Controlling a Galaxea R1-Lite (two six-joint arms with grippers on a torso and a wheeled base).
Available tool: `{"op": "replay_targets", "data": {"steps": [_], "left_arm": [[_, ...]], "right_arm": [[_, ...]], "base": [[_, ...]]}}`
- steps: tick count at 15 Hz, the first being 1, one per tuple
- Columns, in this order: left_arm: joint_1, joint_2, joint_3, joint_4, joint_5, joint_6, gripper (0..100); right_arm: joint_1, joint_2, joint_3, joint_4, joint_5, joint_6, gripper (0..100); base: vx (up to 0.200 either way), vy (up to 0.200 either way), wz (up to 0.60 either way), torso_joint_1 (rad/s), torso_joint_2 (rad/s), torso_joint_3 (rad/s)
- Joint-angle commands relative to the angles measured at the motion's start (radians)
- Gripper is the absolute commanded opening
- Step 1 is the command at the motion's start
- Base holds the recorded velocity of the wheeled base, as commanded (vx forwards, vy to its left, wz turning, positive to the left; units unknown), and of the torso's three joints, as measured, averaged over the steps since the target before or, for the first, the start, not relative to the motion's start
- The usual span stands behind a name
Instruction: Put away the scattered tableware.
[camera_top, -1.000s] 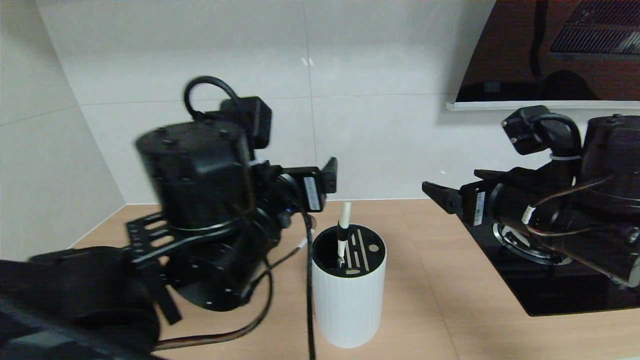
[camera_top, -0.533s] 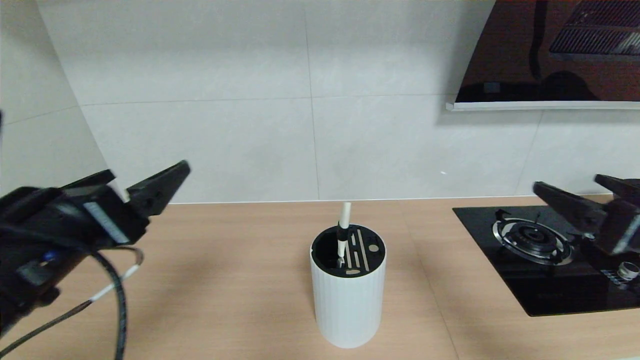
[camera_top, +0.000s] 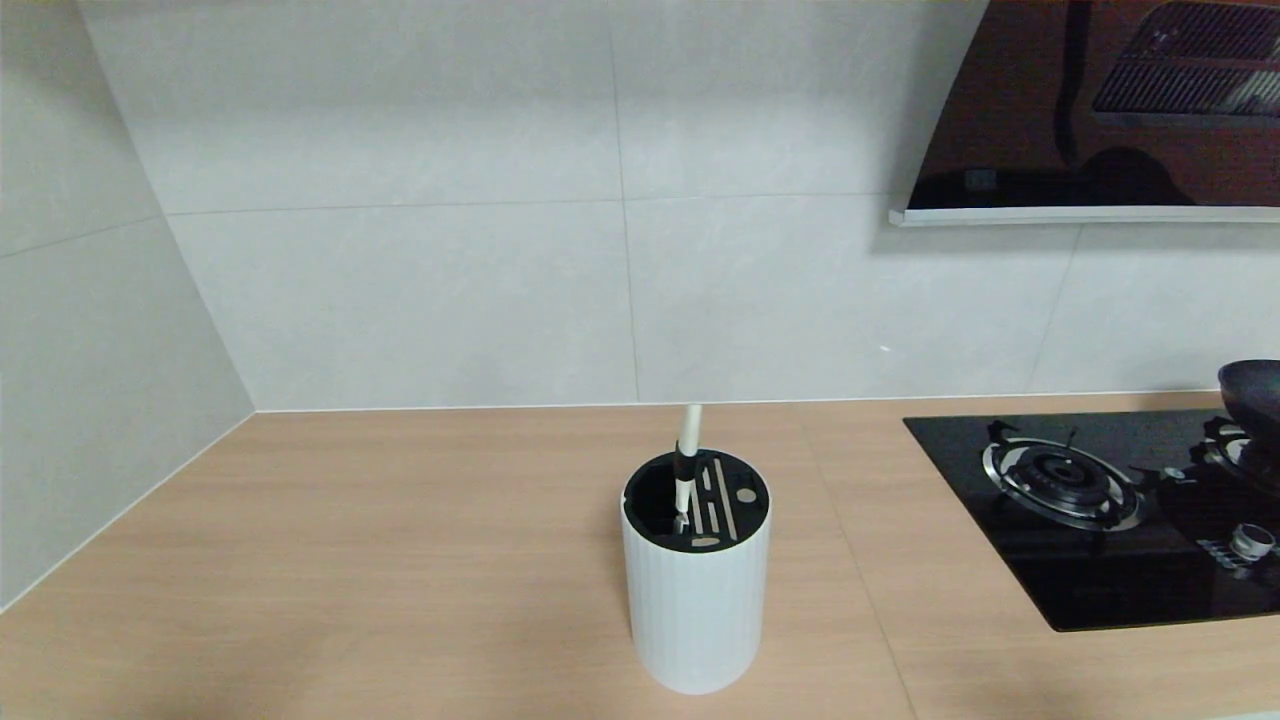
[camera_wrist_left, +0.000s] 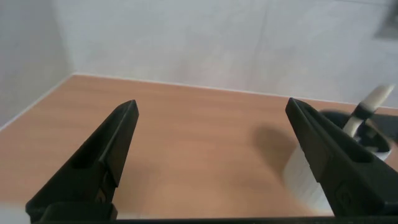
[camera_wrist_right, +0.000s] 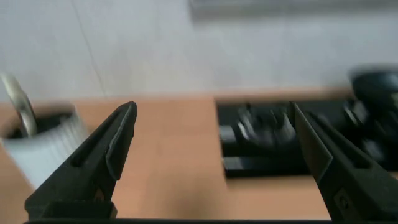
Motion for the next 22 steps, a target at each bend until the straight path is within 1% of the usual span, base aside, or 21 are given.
{"op": "replay_targets", "data": {"steps": [1, 2, 3, 4, 5, 6, 7, 8, 9, 10, 12, 13, 15, 18, 19, 20, 21, 22], "left_arm": [[0.161, -0.207, 0.046, 0.054, -0.036, 0.002, 100], [0.209, -0.249, 0.084, 0.053, -0.039, 0.008, 100], [0.224, -0.262, 0.095, 0.054, -0.041, 0.013, 100], [0.261, -0.327, 0.146, 0.056, -0.061, 0.039, 100], [0.266, -0.338, 0.201, 0.044, -0.053, 0.056, 100], [0.266, -0.338, 0.222, 0.039, -0.053, 0.053, 100], [0.266, -0.338, 0.248, 0.041, -0.067, 0.056, 100], [0.266, -0.338, 0.305, 0.036, -0.105, 0.067, 100], [0.266, -0.338, 0.345, 0.034, -0.128, 0.073, 100], [0.264, -0.338, 0.357, 0.024, -0.142, 0.068, 100], [0.266, -0.338, 0.364, 0.005, -0.194, 0.064, 100], [0.264, -0.338, 0.362, 0.007, -0.25, 0.065, 100], [0.264, -0.338, 0.373, 0.004, -0.332, 0.07, 100], [0.258, -0.319, 0.373, 0.005, -0.346, 0.074, 100], [0.25, -0.305, 0.374, 0.005, -0.354, 0.091, 100], [0.255, -0.325, 0.388, 0.004, -0.369, 0.148, 100], [0.263, -0.338, 0.387, 0.005, -0.389, 0.216, 100], [0.261, -0.335, 0.388, 0.005, -0.389, 0.194, 100]], "right_arm": [[-0.126, -0.144, -0.008, 0.056, 0.002, 0.003, 100], [-0.173, -0.172, 0.03, 0.054, 0.005, 0.001, 100], [-0.19, -0.186, 0.041, 0.054, 0.011, -0.001, 100], [-0.213, -0.242, 0.087, 0.059, 0.063, -0.002, 100], [-0.213, -0.241, 0.139, 0.028, 0.07, 0.003, 100], [-0.213, -0.241, 0.171, -0.004, 0.071, 0.004, 100], [-0.213, -0.241, 0.211, -0.021, 0.074, 0.003, 100], [-0.213, -0.241, 0.291, -0.064, 0.088, -0.004, 100], [-0.213, -0.241, 0.36, -0.125, 0.136, -0.007, 100], [-0.213, -0.241, 0.423, -0.18, 0.192, -0.016, 100], [-0.213, -0.241, 0.423, -0.087, 0.243, -0.016, 100], [-0.213, -0.241, 0.423, -0.088, 0.254, -0.016, 100], [-0.213, -0.239, 0.423, -0.09, 0.275, -0.017, 100], [-0.212, -0.239, 0.423, -0.088, 0.275, -0.017, 100], [-0.212, -0.239, 0.423, -0.09, 0.275, -0.016, 100], [-0.212, -0.239, 0.423, -0.09, 0.277, -0.022, 100], [-0.212, -0.239, 0.423, -0.09, 0.278, -0.04, 100], [-0.212, -0.239, 0.423, -0.09, 0.278, -0.042, 100]], "base": [[0.0, 0.0, 0.0, 0.0, 0.0, 0.0], [0.0, 0.0, 0.0, 0.0, 0.0, 0.0], [0.0, 0.0, 0.0, 0.0, 0.0, 0.0], [0.0, 0.0, 0.0, 0.0, 0.0, 0.0], [0.0, 0.0, 0.0, 0.0, 0.0, 0.0], [0.0, 0.0, 0.0, 0.0, 0.0, 0.0], [0.0, 0.0, 0.0, 0.0, 0.0, 0.0], [0.0, 0.0, 0.0, 0.0, 0.0, 0.0], [0.0, 0.0, 0.0, 0.0, 0.0, 0.0], [0.0, 0.0, 0.0, 0.0, 0.0, 0.0], [0.0, 0.0, 0.0, 0.0, 0.0, 0.0], [0.0, 0.0, 0.0, 0.0, 0.0, 0.0], [0.0, 0.0, 0.0, 0.0, 0.0, 0.0], [0.0, 0.0, 0.0, 0.0, 0.0, 0.0], [0.0, 0.0, 0.0, 0.0, 0.0, 0.0], [0.0, 0.0, 0.0, 0.0, 0.0, 0.0], [0.0, 0.0, 0.0, 0.0, 0.0, 0.0], [0.0, 0.0, 0.0, 0.0, 0.0, 0.0]]}}
